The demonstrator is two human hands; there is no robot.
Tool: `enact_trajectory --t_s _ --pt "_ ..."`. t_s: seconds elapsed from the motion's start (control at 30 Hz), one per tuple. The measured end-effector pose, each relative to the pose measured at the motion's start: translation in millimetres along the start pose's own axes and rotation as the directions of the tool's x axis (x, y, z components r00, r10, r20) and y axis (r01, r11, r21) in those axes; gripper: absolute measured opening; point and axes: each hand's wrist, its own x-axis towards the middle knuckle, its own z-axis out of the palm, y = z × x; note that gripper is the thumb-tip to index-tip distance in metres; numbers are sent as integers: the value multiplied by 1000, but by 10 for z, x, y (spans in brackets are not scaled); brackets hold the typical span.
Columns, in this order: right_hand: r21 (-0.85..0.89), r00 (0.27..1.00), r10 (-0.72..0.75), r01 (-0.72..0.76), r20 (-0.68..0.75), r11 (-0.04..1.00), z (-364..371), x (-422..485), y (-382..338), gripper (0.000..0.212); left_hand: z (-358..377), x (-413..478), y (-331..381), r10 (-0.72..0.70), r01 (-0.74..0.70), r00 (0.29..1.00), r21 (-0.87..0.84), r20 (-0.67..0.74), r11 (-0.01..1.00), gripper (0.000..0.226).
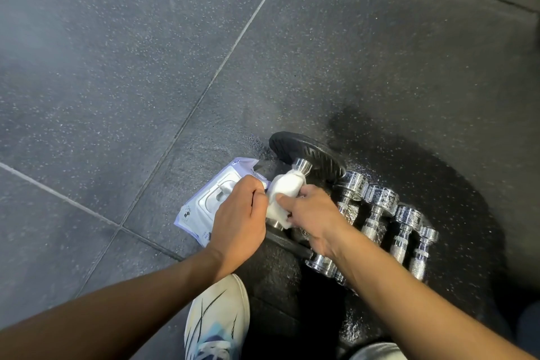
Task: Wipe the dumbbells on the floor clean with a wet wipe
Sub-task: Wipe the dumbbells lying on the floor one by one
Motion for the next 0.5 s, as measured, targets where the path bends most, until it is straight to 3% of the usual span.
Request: enact_trajectory --t_s 0.17,0.23,0.3,0.43,0.5 --pt "377 977 88 -158 196 913 99 175 59 27 6 -2 -6 -11 11 1000 5 2 1000 24" --pt "464 944 73 -225 323 857 56 209 70 34 6 3 -7 -18 18 1000 0 1 1000 24" --pt "513 938 17 -204 346 834 13 257 72 33 10 1 -8 -13 13 1000 -1 5 1000 23" --pt "639 990 -44 -52 133 768 25 376 -10 12 12 2 -14 7 -7 1000 13 11 1000 23" --pt "606 1000 -20 16 -1 795 101 405 -16 8 10 2 -18 13 -13 1000 10 10 1000 24"
